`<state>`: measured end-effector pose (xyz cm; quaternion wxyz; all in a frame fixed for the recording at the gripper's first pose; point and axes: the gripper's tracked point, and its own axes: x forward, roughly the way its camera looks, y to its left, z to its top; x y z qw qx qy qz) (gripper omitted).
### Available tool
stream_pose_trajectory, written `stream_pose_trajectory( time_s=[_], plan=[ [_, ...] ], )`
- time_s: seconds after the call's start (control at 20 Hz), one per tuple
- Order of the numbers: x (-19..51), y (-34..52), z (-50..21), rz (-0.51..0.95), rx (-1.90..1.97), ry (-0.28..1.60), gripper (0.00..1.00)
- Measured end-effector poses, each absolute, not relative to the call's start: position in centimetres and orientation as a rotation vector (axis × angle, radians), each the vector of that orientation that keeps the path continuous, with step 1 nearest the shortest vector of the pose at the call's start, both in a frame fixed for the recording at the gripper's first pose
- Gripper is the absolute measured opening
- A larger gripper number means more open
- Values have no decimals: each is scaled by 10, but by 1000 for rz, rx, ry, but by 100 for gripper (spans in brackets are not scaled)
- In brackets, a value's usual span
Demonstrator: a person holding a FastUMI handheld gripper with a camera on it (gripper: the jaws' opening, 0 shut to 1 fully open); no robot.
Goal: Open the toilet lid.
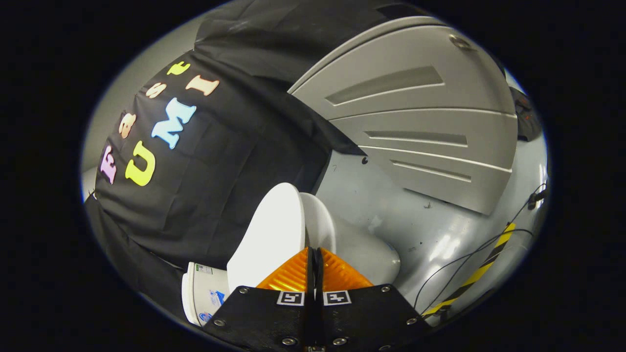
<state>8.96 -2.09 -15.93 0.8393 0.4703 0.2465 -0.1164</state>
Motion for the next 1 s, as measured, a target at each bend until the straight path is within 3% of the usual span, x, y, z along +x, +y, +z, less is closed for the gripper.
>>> stream_pose_trajectory(
  time_s=[1.0],
  plan=[
    [96, 4, -51, -195, 936, 398, 0]
  ],
)
